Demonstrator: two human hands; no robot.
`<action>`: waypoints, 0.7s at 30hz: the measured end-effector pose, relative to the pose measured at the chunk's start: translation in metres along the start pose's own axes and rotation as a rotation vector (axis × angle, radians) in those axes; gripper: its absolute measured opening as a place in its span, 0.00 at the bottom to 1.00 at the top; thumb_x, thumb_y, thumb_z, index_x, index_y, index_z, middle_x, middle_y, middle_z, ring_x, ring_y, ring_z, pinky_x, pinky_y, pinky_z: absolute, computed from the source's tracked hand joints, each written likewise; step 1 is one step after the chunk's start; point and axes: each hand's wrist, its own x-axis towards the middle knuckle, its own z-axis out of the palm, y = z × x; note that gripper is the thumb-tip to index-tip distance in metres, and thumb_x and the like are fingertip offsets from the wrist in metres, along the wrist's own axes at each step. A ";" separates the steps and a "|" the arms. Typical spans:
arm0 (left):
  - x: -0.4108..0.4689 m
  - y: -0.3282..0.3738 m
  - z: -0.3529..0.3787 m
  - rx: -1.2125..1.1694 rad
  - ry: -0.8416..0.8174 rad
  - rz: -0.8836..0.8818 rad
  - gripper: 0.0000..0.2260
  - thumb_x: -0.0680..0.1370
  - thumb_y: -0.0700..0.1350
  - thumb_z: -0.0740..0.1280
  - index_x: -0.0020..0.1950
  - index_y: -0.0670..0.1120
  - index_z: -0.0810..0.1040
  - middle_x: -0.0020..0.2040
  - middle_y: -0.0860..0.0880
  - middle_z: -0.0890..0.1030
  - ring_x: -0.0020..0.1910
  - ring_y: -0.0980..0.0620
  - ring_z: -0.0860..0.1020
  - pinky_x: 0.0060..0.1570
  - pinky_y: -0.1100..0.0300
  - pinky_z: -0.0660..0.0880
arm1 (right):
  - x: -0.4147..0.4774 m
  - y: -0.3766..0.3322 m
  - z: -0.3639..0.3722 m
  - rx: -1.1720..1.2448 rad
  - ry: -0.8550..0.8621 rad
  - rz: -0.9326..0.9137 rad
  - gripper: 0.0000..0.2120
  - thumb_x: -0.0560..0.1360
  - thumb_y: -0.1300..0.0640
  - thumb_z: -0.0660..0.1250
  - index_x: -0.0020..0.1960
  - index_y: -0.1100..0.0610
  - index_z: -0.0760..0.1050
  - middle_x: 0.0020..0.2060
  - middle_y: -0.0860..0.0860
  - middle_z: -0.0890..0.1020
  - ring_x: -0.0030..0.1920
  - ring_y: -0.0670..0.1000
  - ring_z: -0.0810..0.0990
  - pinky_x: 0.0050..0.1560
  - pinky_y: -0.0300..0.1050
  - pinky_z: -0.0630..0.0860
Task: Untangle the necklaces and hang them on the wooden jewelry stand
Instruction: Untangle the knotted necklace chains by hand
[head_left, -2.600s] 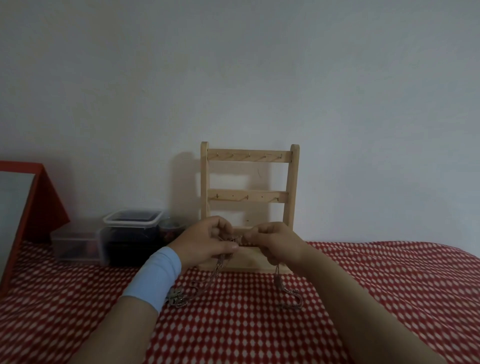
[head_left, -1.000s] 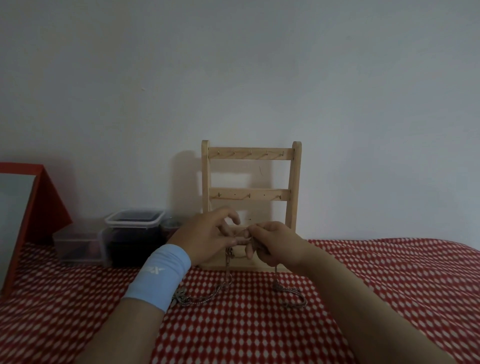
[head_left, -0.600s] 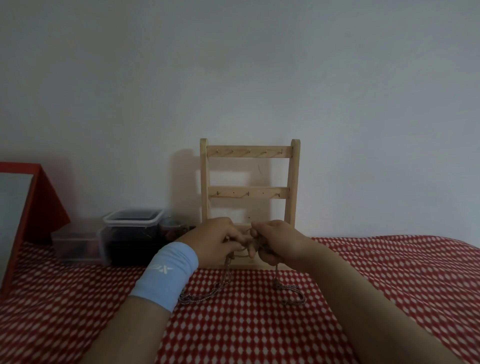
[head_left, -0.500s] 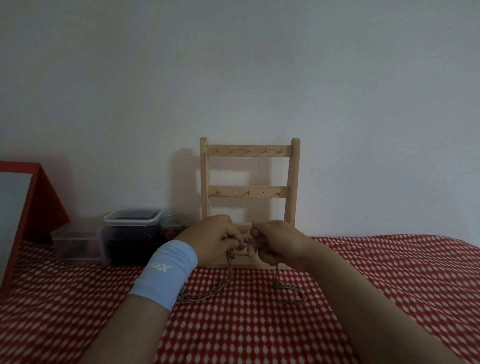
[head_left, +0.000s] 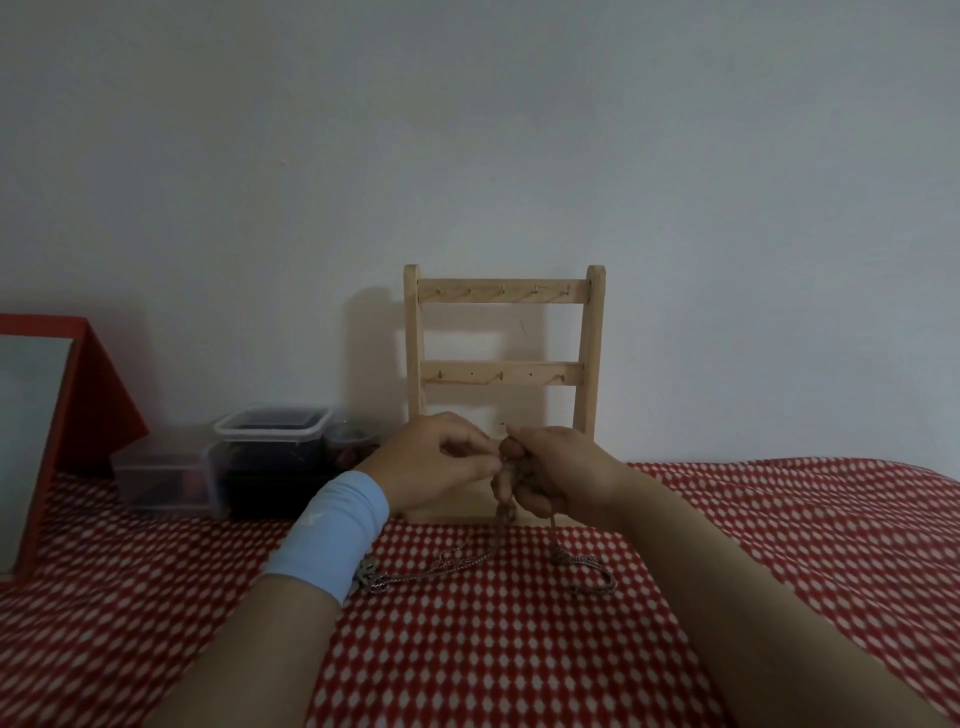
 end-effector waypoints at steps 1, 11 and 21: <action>-0.001 0.002 0.001 0.002 -0.005 0.016 0.03 0.74 0.47 0.73 0.42 0.54 0.87 0.47 0.59 0.82 0.49 0.64 0.78 0.50 0.75 0.71 | 0.000 0.000 0.000 -0.009 0.002 -0.011 0.19 0.87 0.47 0.50 0.47 0.58 0.70 0.38 0.59 0.82 0.26 0.51 0.66 0.29 0.43 0.59; 0.007 -0.006 0.003 0.208 0.027 -0.021 0.06 0.78 0.47 0.66 0.43 0.54 0.80 0.49 0.55 0.80 0.50 0.56 0.77 0.54 0.56 0.75 | 0.000 -0.001 0.010 -0.123 0.045 0.034 0.21 0.87 0.46 0.49 0.51 0.60 0.73 0.46 0.60 0.88 0.35 0.55 0.82 0.33 0.43 0.73; 0.004 0.010 -0.009 -1.160 0.273 -0.182 0.10 0.82 0.40 0.54 0.43 0.43 0.69 0.30 0.48 0.73 0.27 0.52 0.66 0.38 0.57 0.68 | 0.007 0.008 -0.003 0.104 0.233 0.078 0.15 0.80 0.50 0.69 0.56 0.62 0.82 0.44 0.54 0.86 0.46 0.52 0.84 0.54 0.49 0.80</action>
